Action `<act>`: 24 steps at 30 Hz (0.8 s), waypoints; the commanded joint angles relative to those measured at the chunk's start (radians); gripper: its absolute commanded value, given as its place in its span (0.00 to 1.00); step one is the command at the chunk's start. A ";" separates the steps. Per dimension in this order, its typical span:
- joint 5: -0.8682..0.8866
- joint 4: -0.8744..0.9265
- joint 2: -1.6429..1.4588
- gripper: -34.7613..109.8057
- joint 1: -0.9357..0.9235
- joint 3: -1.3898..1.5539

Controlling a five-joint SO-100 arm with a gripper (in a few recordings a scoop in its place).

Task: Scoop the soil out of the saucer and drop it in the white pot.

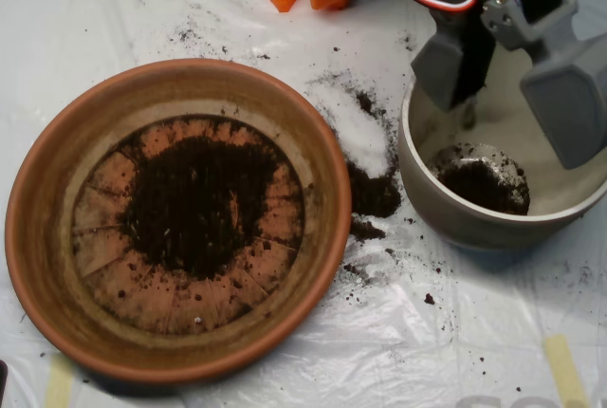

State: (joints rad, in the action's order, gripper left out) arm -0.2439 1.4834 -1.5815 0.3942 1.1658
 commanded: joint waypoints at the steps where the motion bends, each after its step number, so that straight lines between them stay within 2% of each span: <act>1: 0.018 0.000 -0.117 0.50 -0.028 -0.041; 7: 0.092 0.035 -0.069 0.50 -0.206 -0.166; 12: 0.146 0.014 -0.015 0.51 -0.408 -0.152; 18: 0.118 -0.094 0.005 0.52 -0.566 0.054; 24: 0.069 -0.218 0.005 0.55 -0.647 0.296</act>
State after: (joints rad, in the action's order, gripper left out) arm -0.1503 1.3131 -1.5463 -0.2071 1.3959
